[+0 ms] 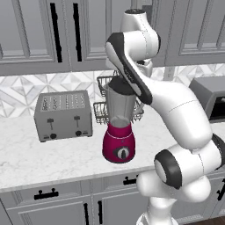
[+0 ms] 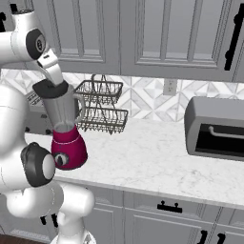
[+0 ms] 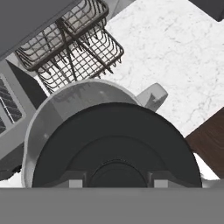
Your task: Close the lid blender by securely placing the lid on top.
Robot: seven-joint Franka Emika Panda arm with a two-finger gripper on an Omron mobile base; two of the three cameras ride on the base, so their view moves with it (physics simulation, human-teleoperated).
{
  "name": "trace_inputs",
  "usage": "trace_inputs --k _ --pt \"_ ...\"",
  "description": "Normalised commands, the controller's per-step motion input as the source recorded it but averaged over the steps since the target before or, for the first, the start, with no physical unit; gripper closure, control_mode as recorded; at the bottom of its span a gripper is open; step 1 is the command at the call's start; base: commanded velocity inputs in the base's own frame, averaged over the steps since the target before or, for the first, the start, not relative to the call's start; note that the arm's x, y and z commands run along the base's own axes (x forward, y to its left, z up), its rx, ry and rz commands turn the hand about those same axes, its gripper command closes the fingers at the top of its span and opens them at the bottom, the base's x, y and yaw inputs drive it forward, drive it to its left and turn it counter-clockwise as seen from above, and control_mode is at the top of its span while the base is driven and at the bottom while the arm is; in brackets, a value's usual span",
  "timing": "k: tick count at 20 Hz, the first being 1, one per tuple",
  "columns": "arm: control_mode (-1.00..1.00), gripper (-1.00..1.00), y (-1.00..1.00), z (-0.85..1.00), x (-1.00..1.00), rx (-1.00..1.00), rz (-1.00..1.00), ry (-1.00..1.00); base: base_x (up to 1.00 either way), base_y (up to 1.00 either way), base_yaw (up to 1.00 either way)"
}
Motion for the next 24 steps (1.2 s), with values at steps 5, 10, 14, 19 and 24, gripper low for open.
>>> trace_inputs --k 5,10,14,19,24 --pt "-1.0 1.0 0.0 -0.1 0.0 0.0 0.0 0.04 0.0 0.0 0.0" --pt "-1.0 1.0 0.08 -0.03 0.0 -0.07 0.0 0.08 0.0 0.0 0.0" --pt "-1.0 1.0 0.09 0.0 0.07 -0.13 0.0 0.03 0.0 0.0 0.0" --pt "-1.0 1.0 0.0 0.01 0.22 -0.01 -0.02 -0.03 0.0 0.0 0.0" --pt "-1.0 1.0 0.0 0.01 0.16 0.0 0.0 -0.01 0.0 0.0 0.0"
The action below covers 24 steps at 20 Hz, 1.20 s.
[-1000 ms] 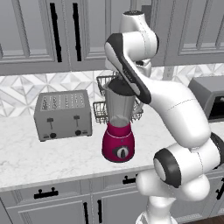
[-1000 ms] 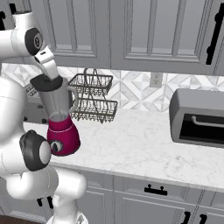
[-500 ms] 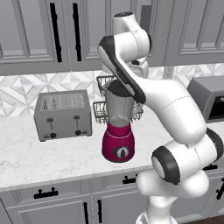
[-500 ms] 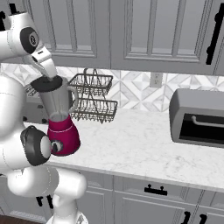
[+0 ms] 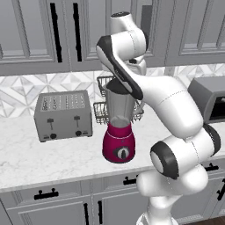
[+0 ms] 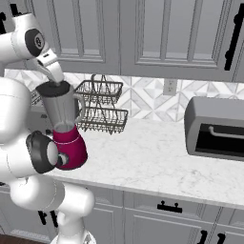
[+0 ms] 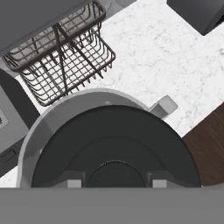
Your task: Close the lid blender by securely placing the lid on top.
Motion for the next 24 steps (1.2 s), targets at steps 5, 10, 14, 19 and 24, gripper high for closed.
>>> trace_inputs --k 5,10,14,19,24 --pt "-1.0 1.0 0.0 0.01 0.17 0.0 -0.02 -0.1 0.0 0.0 0.0" --pt "-1.0 1.0 0.0 0.0 0.28 0.0 -0.03 -0.12 0.0 0.0 0.0" --pt "-1.0 1.0 0.0 0.0 0.1 0.0 -0.01 -0.07 0.0 0.0 0.0" --pt "-1.0 1.0 0.0 -0.05 -0.09 0.0 0.0 0.0 0.0 0.0 0.0" --pt "-1.0 1.0 0.02 -0.01 -0.37 0.0 0.01 0.0 0.0 0.0 0.0"
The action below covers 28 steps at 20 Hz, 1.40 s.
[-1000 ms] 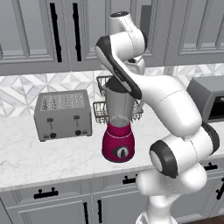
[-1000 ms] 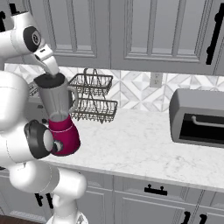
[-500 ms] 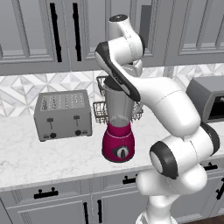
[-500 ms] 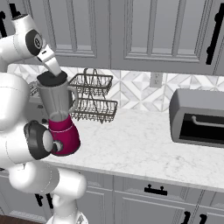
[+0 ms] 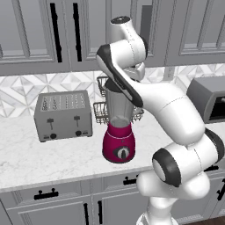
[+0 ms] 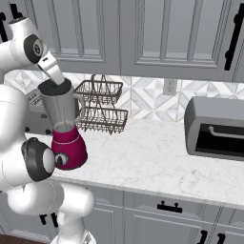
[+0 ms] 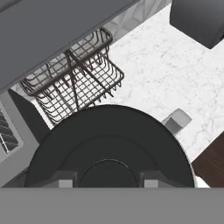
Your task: Close the lid blender by securely placing the lid on top.
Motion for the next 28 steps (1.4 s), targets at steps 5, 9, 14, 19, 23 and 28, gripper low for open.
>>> trace_inputs --k 5,9,14,19,23,28 --pt "-1.0 1.0 0.06 0.01 -0.13 0.0 0.0 0.09 0.0 0.0 0.0" --pt "-1.0 1.0 0.16 -0.01 0.0 -0.08 0.0 0.2 0.0 0.0 0.0" --pt "-1.0 1.0 0.09 -0.03 0.0 -0.08 0.0 0.08 0.0 0.0 0.0" --pt "-1.0 1.0 0.01 0.0 0.0 0.0 0.0 0.0 0.0 0.0 0.0" --pt "-1.0 -1.0 0.0 0.0 -0.02 0.0 0.0 0.0 0.0 0.0 0.0" --pt "-1.0 -1.0 -0.02 0.0 -0.18 0.0 0.0 -0.05 0.0 0.0 0.0"
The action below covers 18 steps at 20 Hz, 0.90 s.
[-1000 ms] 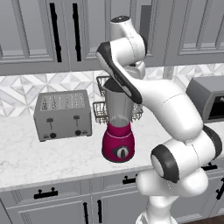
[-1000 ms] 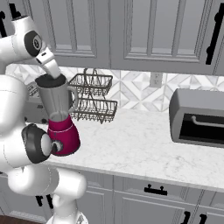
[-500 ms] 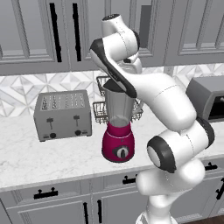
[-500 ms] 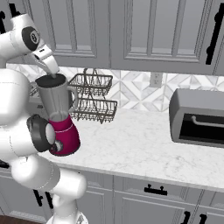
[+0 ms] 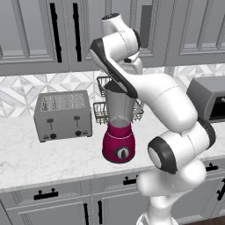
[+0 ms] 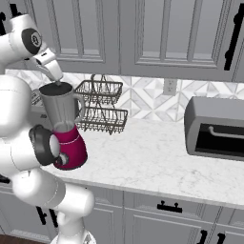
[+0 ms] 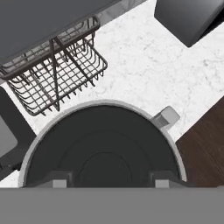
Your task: Close the lid blender by securely placing the lid on top.
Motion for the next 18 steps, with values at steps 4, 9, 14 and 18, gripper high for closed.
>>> trace_inputs --k 4,9,14,18 --pt "-1.0 -1.0 -0.01 0.0 -0.47 0.01 0.01 -0.16 0.0 0.0 0.0" --pt "-1.0 -1.0 -0.41 0.01 -0.86 0.06 0.01 -0.33 0.0 0.0 0.0" --pt "-1.0 -1.0 -1.0 -0.34 -1.0 0.07 0.0 -0.32 0.0 0.0 0.0" --pt "-1.0 -1.0 -1.0 -0.67 -1.0 0.05 0.0 -0.27 0.0 0.0 0.0"
